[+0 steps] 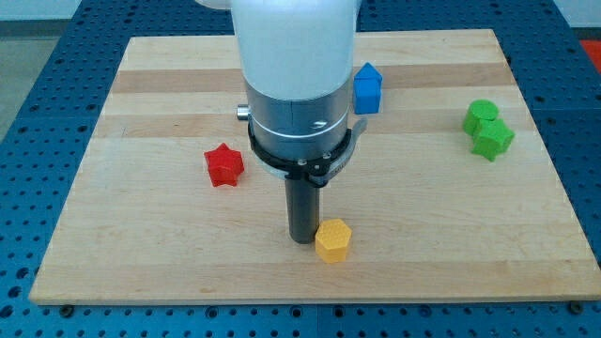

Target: Push the red circle closer to the blue triangle and blue cube

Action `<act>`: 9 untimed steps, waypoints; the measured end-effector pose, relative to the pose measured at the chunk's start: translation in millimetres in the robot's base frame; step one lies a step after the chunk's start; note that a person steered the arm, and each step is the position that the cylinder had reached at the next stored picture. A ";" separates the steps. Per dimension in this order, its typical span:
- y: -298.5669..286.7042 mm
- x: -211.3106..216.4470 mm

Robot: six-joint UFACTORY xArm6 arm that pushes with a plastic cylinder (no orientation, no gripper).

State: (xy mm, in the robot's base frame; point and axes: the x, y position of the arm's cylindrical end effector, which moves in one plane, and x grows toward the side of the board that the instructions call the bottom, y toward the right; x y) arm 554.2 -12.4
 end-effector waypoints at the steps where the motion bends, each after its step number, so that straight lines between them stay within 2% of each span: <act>1: -0.9 -25.6; 3: -33.3 -110.2; 5: -76.5 -173.6; 7: -48.4 -219.5; 9: 11.6 -228.8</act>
State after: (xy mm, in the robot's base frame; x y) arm 325.4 -0.8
